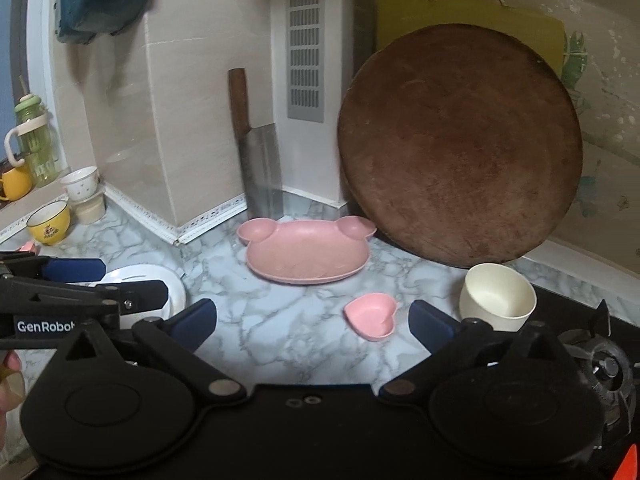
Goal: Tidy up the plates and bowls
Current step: 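Withdraw both grippers from the stacked plates toward the pink dishes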
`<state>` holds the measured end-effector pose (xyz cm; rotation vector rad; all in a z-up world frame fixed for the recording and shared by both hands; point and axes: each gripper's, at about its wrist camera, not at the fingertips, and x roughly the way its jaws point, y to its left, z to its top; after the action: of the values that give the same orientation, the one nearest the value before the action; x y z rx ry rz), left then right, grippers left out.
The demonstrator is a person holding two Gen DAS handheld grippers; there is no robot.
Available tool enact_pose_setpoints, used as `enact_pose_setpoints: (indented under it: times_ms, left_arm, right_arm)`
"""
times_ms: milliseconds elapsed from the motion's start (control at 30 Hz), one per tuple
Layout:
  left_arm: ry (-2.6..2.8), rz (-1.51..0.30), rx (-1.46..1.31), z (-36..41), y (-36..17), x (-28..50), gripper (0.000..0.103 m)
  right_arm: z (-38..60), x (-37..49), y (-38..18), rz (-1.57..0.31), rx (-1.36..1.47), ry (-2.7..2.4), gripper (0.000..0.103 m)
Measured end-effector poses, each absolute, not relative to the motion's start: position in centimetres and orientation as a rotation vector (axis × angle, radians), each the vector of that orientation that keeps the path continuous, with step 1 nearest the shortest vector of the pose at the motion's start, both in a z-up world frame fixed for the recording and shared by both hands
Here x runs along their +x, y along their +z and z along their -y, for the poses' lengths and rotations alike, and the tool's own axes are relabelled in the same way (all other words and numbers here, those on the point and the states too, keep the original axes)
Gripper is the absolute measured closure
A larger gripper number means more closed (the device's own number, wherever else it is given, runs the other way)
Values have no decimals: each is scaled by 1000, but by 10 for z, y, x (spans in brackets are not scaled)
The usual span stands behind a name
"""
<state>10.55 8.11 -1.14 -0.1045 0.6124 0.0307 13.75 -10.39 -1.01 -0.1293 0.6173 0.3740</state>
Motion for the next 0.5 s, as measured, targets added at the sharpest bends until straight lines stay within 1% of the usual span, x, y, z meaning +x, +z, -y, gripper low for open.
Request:
enact_pose_setpoints:
  times_ms: [267,500]
  left_arm:
    - [36,-639,-96,-78,-7,145,25]
    - [48,-702,-128,-94,-23,206,25]
  right_arm:
    - [110,178,-8,-644,-90,351,0]
    - [96,234,-22,-712,-84,296,0]
